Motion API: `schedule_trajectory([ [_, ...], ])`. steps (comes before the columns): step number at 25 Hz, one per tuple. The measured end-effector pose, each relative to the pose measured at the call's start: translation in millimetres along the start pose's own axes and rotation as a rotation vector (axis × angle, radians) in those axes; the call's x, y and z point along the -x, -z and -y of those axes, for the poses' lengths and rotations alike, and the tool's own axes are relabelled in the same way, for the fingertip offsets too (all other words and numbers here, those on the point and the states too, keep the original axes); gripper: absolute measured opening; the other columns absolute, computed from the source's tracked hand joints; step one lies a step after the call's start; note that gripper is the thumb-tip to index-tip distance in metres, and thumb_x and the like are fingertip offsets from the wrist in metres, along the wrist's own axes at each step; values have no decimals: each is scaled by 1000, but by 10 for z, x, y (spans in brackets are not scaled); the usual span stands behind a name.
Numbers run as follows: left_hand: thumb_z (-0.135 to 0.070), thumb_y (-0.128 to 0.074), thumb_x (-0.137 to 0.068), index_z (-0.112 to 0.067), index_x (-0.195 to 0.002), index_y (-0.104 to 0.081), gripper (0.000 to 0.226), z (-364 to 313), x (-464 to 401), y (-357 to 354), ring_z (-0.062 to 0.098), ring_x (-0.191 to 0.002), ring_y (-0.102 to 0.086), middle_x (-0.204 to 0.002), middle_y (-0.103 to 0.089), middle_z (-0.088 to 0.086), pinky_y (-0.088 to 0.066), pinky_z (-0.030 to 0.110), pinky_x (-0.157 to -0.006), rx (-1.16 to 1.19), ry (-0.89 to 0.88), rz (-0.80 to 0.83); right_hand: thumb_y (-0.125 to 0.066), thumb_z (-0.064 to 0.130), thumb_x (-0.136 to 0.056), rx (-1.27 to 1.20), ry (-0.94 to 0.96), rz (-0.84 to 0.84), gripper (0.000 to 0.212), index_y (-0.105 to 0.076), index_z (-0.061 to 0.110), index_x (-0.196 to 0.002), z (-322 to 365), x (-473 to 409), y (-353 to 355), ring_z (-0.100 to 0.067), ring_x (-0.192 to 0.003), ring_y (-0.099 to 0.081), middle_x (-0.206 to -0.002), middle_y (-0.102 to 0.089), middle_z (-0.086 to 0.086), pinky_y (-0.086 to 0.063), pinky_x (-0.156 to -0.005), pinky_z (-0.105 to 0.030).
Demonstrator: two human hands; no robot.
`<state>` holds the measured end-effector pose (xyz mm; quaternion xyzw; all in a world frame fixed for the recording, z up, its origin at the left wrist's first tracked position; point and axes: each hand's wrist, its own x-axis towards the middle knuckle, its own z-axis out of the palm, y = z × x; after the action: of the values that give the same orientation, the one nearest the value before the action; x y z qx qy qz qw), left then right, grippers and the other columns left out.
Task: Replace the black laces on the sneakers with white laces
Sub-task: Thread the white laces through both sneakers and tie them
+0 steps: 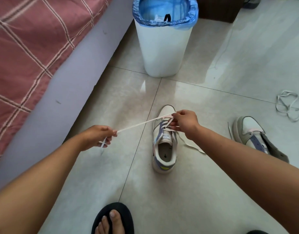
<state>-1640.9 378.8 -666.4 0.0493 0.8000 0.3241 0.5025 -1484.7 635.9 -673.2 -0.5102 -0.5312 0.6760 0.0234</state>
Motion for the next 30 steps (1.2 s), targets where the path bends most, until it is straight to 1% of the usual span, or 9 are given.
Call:
schedule_trajectory([
  [5, -27, -59, -92, -8, -84, -66, 22, 544, 35, 321, 17, -56, -43, -68, -48, 6, -42, 25, -58, -299, 193, -65, -51, 3, -94, -102, -64, -7, 10, -54, 2, -84, -18, -52, 21, -23, -57, -56, -83, -57, -21, -53, -43, -25],
  [9, -23, -59, -93, -9, -90, -67, 17, 574, 101, 363, 17, -69, -54, -85, -61, 8, -44, 25, -63, -366, 247, -108, -54, 7, -93, -39, -16, -13, 12, -56, 4, -81, -17, -37, 0, -20, -54, -56, -71, -55, -13, -51, -42, -23],
  [11, -23, -61, -91, -11, -95, -71, 16, 377, 113, 248, 16, -80, -56, -93, -62, 5, -47, 25, -64, -265, 164, -83, -58, 12, -92, 112, 120, 1, 11, -60, 9, -81, -29, -15, -44, -17, -59, -57, -70, -57, -5, -50, -50, -23],
  [14, -24, -61, -90, -15, -97, -72, 16, -33, 144, -42, 12, -74, -54, -77, -61, -3, -42, 24, -69, -65, 5, 68, -64, 18, -88, 429, 367, 162, 6, -69, 15, -90, 4, 59, -124, -9, -75, -57, -78, -63, 5, -45, -71, -20],
  [17, -21, -60, -90, -15, -94, -67, 10, -369, 174, -384, 9, -71, -65, -71, -67, -5, -42, 26, -71, 162, -80, 175, -65, 11, -87, 385, 363, 312, 29, -64, 11, -115, 129, 112, -137, -9, -80, -57, -91, -63, -1, -47, -71, -17],
  [19, -18, -59, -91, -15, -91, -64, 6, -496, 169, -611, 11, -78, -69, -79, -70, -2, -45, 27, -74, 350, -88, 200, -64, 7, -87, 339, 400, 226, 21, -64, 11, -108, 190, 106, -59, -11, -74, -55, -88, -61, -4, -46, -65, -17],
  [22, -16, -60, -90, -17, -90, -64, 4, -560, 75, -929, 9, -71, -59, -75, -64, -5, -43, 24, -69, 544, -65, 136, -62, 8, -86, 613, 475, 154, 10, -65, 17, -82, 145, 122, 99, -17, -79, -58, -85, -63, -4, -46, -72, -28],
  [25, -15, -62, -89, -14, -93, -64, 4, -569, -34, -1139, 6, -53, -39, -56, -55, -10, -32, 18, -50, 653, -25, 24, -62, 14, -85, 1006, 501, 258, 11, -71, 13, -91, -33, 213, 131, -21, -97, -55, -100, -55, -6, -42, -82, -26],
  [30, -9, -63, -88, -7, -86, -61, 3, -619, -31, -1290, 9, -56, -62, -76, -65, 6, -49, 17, -49, 722, -34, -23, -63, 20, -86, 1067, 536, 229, 20, -70, 13, -103, -188, 288, 24, -25, -115, -38, -116, -44, -9, -36, -95, -28],
])
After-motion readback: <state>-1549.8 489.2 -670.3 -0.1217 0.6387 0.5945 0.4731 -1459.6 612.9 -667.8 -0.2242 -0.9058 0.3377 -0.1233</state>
